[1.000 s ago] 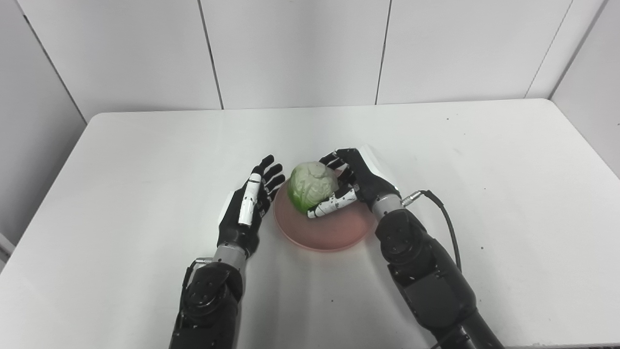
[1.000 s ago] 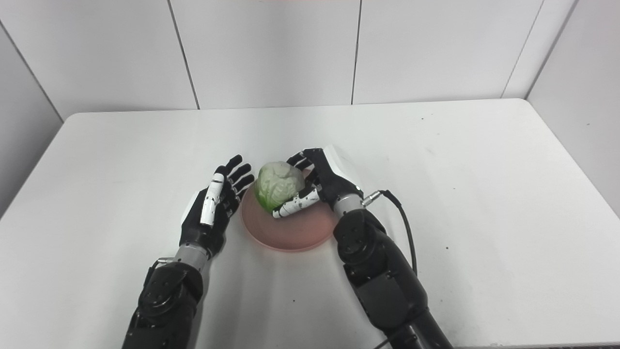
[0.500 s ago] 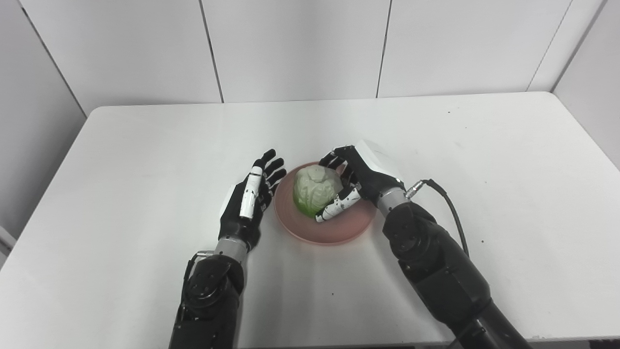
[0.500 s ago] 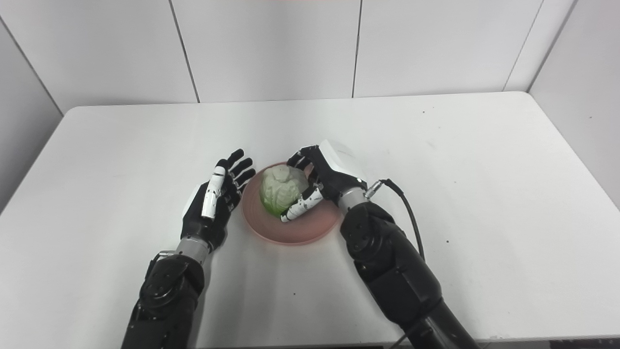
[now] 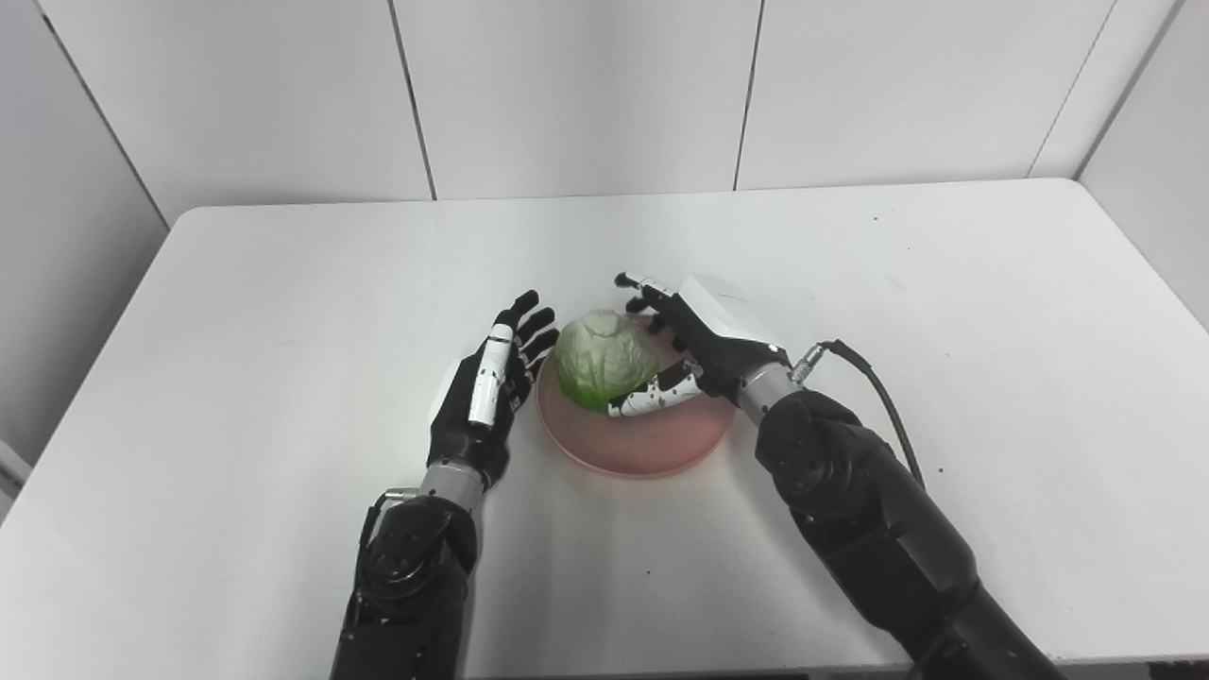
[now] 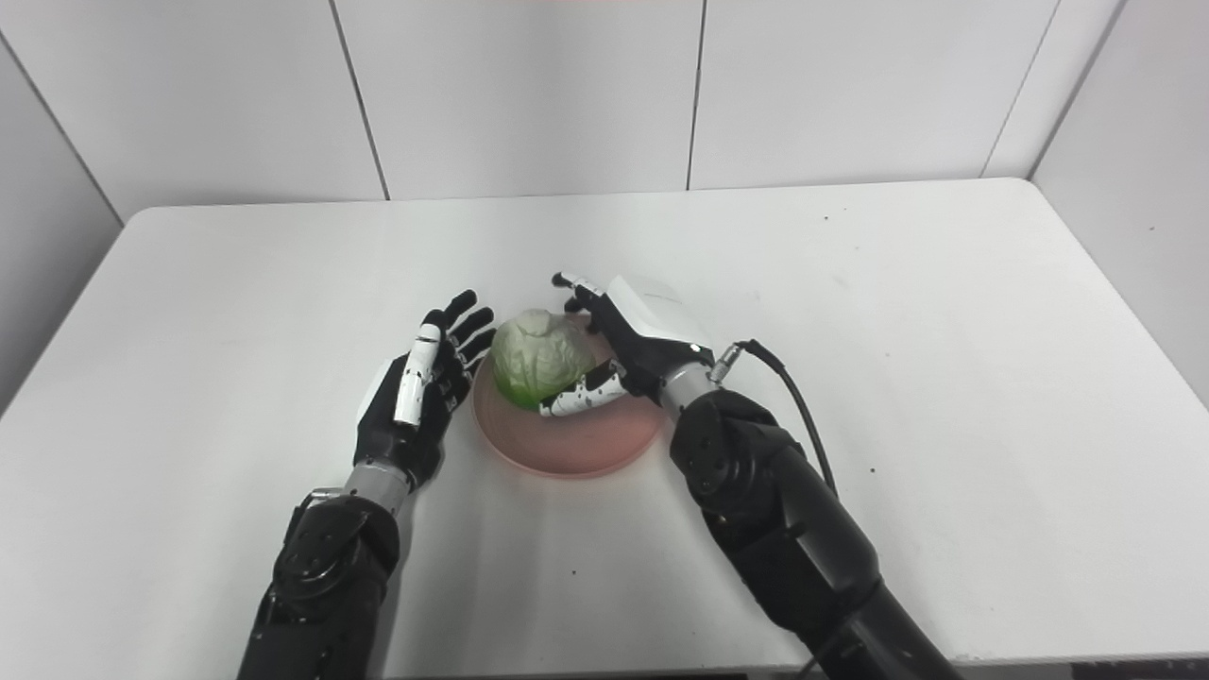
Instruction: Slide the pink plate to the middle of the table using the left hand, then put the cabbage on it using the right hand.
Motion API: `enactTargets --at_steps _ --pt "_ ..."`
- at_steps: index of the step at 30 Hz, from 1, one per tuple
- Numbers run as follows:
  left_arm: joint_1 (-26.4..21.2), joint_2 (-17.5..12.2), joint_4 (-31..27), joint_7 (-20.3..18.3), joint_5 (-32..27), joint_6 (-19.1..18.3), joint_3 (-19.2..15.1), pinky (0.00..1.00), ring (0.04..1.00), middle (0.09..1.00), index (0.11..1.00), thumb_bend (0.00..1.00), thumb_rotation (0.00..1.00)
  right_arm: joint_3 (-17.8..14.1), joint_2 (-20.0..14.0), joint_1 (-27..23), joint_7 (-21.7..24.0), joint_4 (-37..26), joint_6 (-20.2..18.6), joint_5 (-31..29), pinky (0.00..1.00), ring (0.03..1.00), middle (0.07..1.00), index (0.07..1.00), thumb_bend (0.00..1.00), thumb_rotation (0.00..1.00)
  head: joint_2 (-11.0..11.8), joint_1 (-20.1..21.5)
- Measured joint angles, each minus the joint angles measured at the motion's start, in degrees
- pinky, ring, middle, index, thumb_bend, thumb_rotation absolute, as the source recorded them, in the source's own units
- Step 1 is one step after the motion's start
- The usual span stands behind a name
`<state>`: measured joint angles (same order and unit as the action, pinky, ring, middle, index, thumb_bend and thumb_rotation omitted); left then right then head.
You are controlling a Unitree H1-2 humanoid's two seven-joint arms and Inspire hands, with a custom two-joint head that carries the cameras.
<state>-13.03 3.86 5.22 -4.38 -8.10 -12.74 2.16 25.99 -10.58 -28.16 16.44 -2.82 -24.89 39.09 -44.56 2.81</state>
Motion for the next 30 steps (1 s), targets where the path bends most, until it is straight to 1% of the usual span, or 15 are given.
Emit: enactTargets --at_steps 3,6,10,11,14,15,16,19,20,22,23,25,26,27,30 --pt "0.0 0.0 0.0 0.0 0.0 -0.1 0.0 0.86 0.904 0.914 0.887 0.40 1.00 0.1 0.0 0.0 1.0 -0.1 0.0 0.0 0.85 0.989 0.999 1.000 1.00 0.49 0.1 0.0" --pt "0.0 0.0 0.0 0.0 0.0 -0.1 0.0 0.86 0.909 0.919 0.889 0.40 1.00 0.0 -0.1 0.0 1.0 -0.1 0.5 0.1 0.92 1.000 1.000 1.000 1.00 0.52 0.4 0.1" --pt "0.0 0.0 0.0 0.0 -0.2 -0.1 -0.1 0.86 0.895 0.904 0.881 0.39 1.00 -0.3 -0.5 0.0 0.9 -0.2 1.8 -0.1 0.96 1.000 1.000 1.000 1.00 0.55 0.5 0.3" --pt "0.0 0.0 0.0 0.0 -0.2 -0.1 -0.1 0.86 0.893 0.903 0.881 0.39 1.00 -0.4 -0.7 0.0 0.9 -0.3 2.3 -0.2 0.96 1.000 1.000 1.000 1.00 0.58 0.6 0.3" --pt "0.0 0.0 0.0 -0.1 -0.2 -0.1 -0.1 0.86 0.882 0.893 0.875 0.40 1.00 -1.3 -0.9 0.0 0.1 -0.8 3.4 -0.4 0.95 1.000 1.000 1.000 1.00 0.64 0.7 0.4" --pt "0.0 0.0 0.0 -0.1 -0.2 -0.1 -0.1 0.86 0.878 0.890 0.873 0.40 1.00 -1.8 -1.0 0.2 -0.5 -1.2 4.2 -0.6 0.93 0.995 1.000 1.000 1.00 0.65 0.7 0.4" --pt "0.0 0.1 0.0 -0.1 -0.2 -0.1 -0.1 0.87 0.876 0.886 0.871 0.41 1.00 -2.4 -1.2 0.6 -1.2 -1.9 4.8 -0.7 0.86 0.974 1.000 1.000 1.00 0.67 0.7 0.5" --pt "0.0 0.0 0.0 -0.1 -0.2 0.0 -0.1 0.87 0.880 0.889 0.877 0.41 1.00 -4.7 -1.2 2.3 -3.4 -4.3 6.0 -1.7 0.81 0.949 1.000 1.000 1.00 0.68 0.8 0.8" --pt "0.0 0.0 0.0 -0.1 -0.2 0.0 -0.1 0.88 0.883 0.893 0.883 0.41 1.00 -6.0 -1.1 3.1 -4.3 -5.3 6.9 -2.5 0.82 0.948 0.998 1.000 1.00 0.70 0.8 0.8" --pt "0.1 -0.3 0.0 -0.2 -0.2 0.0 -0.1 0.88 0.887 0.897 0.888 0.41 1.00 -8.8 -0.5 4.9 -6.7 -6.8 9.2 -4.9 0.83 0.942 0.988 1.000 0.96 0.76 1.0 1.0" --pt "0.1 -0.6 -0.1 -0.2 -0.2 0.0 -0.1 0.88 0.886 0.896 0.885 0.41 1.00 -9.9 -0.1 5.5 -7.8 -7.1 9.9 -5.9 0.84 0.932 0.971 1.000 0.93 0.89 1.2 1.1" --pt "0.1 -0.9 -0.1 -0.3 -0.2 0.0 -0.1 0.88 0.886 0.894 0.882 0.41 1.00 -11.9 0.8 7.1 -10.0 -8.2 10.6 -7.2 0.82 0.915 0.956 0.988 0.88 0.98 1.4 1.1" --pt "0.2 -0.9 -0.1 -0.3 -0.2 0.1 -0.1 0.88 0.886 0.894 0.882 0.41 1.00 -12.9 1.3 7.8 -11.2 -8.4 11.0 -7.5 0.82 0.915 0.956 0.988 0.88 0.98 1.4 1.1" --pt "0.3 -0.9 -0.2 -0.3 -0.2 0.2 -0.1 0.88 0.887 0.896 0.885 0.41 1.00 -13.5 1.8 8.4 -12.2 -8.4 11.2 -7.8 0.83 0.925 0.962 0.982 0.82 0.99 1.7 1.3" --pt "0.8 -1.0 -0.3 -0.3 -0.1 1.1 -0.2 0.88 0.886 0.895 0.886 0.41 1.00 -15.5 3.6 10.2 -14.4 -8.5 11.6 -9.6 0.88 0.949 0.970 0.973 0.73 1.00 1.9 1.2"
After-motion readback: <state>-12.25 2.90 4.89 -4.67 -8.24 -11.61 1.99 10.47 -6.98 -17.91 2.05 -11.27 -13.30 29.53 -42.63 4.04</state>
